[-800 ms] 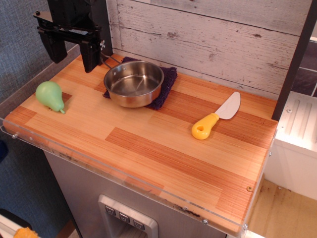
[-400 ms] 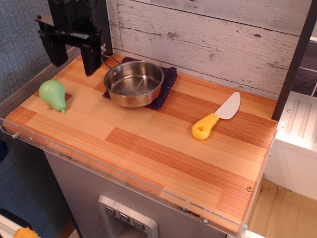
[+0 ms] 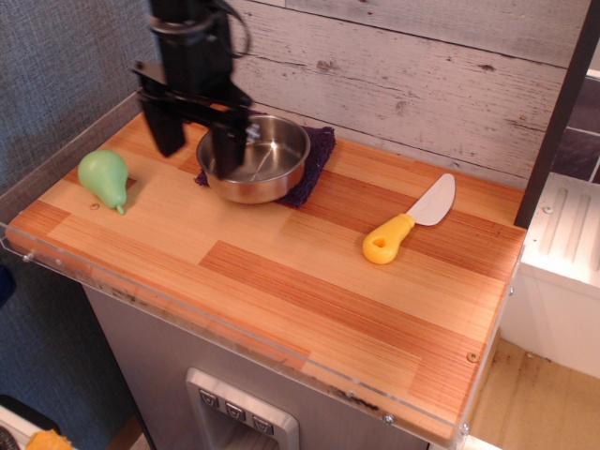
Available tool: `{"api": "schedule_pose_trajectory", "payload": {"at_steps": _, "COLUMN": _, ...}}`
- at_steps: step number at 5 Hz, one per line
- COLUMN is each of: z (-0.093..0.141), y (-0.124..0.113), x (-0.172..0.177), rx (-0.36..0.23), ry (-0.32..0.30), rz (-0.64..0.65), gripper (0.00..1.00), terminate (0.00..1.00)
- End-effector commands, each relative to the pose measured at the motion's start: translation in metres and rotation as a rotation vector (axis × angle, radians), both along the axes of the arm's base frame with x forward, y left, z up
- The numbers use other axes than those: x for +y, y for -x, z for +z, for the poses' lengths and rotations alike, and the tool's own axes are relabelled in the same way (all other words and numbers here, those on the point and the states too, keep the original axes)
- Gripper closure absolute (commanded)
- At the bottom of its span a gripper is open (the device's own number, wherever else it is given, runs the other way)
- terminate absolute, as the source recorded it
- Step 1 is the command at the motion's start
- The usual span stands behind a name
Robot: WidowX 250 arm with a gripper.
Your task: Put the pan in front of the towel
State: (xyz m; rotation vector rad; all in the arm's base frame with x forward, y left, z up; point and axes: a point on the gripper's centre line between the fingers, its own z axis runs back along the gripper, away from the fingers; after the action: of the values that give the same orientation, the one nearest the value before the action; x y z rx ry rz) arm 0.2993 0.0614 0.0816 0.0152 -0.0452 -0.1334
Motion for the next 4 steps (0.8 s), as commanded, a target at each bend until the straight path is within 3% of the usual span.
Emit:
{"api": "schedule_pose_trajectory", "payload": {"at_steps": 1, "z": 0.008, "y": -0.029, "x": -0.028, "rx": -0.088, "ry": 0.029, "rz": -0.090, "gripper": 0.00, "terminate": 0.00}}
{"api": "schedule_pose_trajectory", "payload": {"at_steps": 2, "z": 0.000, "y": -0.056, "x": -0.033, "rx": -0.117, "ry": 0.061, "rz": -0.091, "gripper": 0.00, "terminate": 0.00}}
{"api": "schedule_pose_trajectory", "payload": {"at_steps": 4, "z": -0.015, "y": -0.071, "x": -0.042, "rx": -0.097, "ry": 0.069, "rz": -0.100, "gripper": 0.00, "terminate": 0.00}}
